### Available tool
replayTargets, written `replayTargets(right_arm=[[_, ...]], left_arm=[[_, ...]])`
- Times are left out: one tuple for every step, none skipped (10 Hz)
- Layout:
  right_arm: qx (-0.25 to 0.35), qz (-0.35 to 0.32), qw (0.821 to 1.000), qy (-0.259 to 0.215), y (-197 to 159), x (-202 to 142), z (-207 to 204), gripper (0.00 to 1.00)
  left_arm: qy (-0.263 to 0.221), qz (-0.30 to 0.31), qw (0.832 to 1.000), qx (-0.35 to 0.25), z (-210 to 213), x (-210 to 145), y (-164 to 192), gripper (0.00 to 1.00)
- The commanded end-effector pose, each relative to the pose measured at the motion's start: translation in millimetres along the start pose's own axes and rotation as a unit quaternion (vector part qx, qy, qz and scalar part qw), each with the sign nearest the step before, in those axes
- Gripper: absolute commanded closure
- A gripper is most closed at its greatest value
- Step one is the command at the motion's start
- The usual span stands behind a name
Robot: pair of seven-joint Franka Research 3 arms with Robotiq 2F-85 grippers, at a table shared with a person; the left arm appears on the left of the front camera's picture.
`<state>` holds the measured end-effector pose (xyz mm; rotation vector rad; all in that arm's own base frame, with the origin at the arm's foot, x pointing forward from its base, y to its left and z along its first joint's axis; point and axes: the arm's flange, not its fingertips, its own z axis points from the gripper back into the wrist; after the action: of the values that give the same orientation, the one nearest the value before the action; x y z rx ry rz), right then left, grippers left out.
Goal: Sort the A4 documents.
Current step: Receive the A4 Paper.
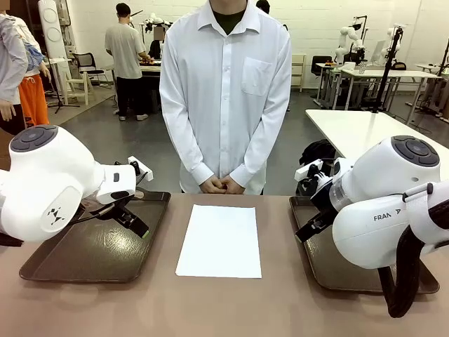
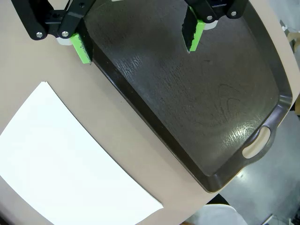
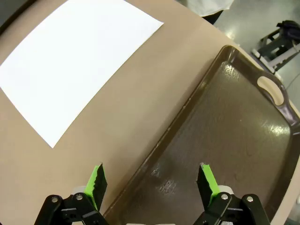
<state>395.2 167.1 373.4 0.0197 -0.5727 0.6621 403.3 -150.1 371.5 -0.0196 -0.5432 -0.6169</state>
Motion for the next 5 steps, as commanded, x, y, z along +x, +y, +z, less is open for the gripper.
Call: replayTargets(right_arm=[[0.000,0.000,1.000,0.000,-0.1,0.0,0.0,0.00],[0.000,0.000,1.000,0.000,-0.1,0.0,0.0,0.00],[0.000,0.000,1.000,0.000,0.0,0.0,0.0,0.00],[-0.005,0.001,1.000,-0.009,-3.5,-2.2,12.8,0.00],[0.009,-0.012,1.000,-0.025,-12.9,-8.2,30.5,0.00]], left_arm=[[0.000,0.001,1.000,0.000,0.0,-0.1,0.4,0.00],[0.000,0.001,1.000,0.000,0.0,-0.1,0.4,0.00],[0.000,0.000,1.000,0.000,0.0,0.0,0.0,0.00],[-0.004,-0.019,1.000,0.002,11.3,-5.4,5.3,0.00],[-0.019,-0.020,0.999,-0.023,29.2,-11.7,12.4,0.00]])
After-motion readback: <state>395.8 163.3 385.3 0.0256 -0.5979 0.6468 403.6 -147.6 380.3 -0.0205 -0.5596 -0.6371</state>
